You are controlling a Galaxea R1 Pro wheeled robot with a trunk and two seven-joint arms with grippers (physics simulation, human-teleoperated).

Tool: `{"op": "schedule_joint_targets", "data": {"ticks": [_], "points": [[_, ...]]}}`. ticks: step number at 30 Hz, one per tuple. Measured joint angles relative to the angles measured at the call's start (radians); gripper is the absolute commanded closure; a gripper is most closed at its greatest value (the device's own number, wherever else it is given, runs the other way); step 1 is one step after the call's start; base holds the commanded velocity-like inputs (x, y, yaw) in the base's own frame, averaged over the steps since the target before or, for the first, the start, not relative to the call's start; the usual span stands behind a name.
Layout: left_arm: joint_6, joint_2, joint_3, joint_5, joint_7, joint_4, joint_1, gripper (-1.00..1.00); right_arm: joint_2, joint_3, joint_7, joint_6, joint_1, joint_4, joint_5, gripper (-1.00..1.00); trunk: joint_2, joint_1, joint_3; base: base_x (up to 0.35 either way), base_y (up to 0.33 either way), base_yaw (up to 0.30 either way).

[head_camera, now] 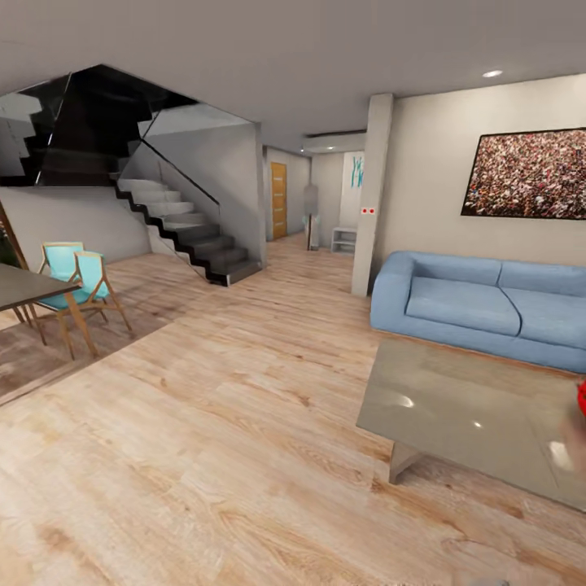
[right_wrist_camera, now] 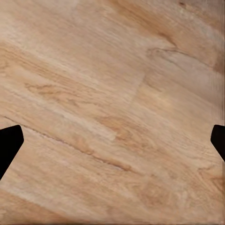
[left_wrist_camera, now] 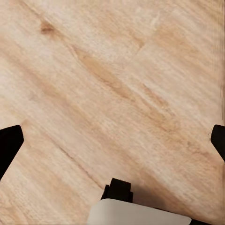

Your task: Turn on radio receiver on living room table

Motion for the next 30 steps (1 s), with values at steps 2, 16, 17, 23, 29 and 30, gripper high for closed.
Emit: {"op": "schedule_joint_targets", "data": {"ticks": [2, 16, 17, 23, 29, 30], "points": [[0.0, 0.002, 0.0, 0.0, 0.0, 0.0, 0.0, -1.0, 0.001, 0.0, 0.0, 0.0, 0.0, 0.0, 0.0, -1.0, 0.0, 0.0, 0.0, 0.0, 0.0, -0.279], [0.0, 0.01, 0.0, 0.0, 0.001, 0.0, 0.0, -1.0, 0.0, 0.0, 0.0, -0.001, 0.0, 0.0, 0.0, -1.0, 0.0, 0.0, 0.0, 0.107, -0.042, -0.26], [0.0, 0.011, 0.0, 0.0, 0.001, 0.0, 0.0, -1.0, 0.0, 0.0, 0.0, -0.001, 0.0, 0.0, 0.0, -1.0, 0.0, 0.0, 0.0, 0.239, -0.182, -0.224], [0.001, 0.018, 0.0, 0.0, 0.002, 0.0, 0.0, -1.0, 0.0, 0.0, 0.0, 0.0, 0.0, 0.0, 0.0, -1.0, 0.0, 0.0, 0.0, 0.253, -0.219, -0.207], [0.0, 0.018, 0.0, 0.001, 0.002, 0.001, 0.0, -1.0, 0.001, 0.001, 0.0, 0.0, 0.0, 0.0, 0.0, -1.0, 0.0, 0.0, 0.0, 0.251, -0.246, -0.181], [0.0, 0.018, 0.0, 0.001, 0.002, 0.001, 0.0, -1.0, 0.0, 0.001, 0.0, 0.0, 0.0, 0.0, 0.0, -1.0, 0.0, 0.0, 0.0, 0.235, -0.262, -0.175]]}}
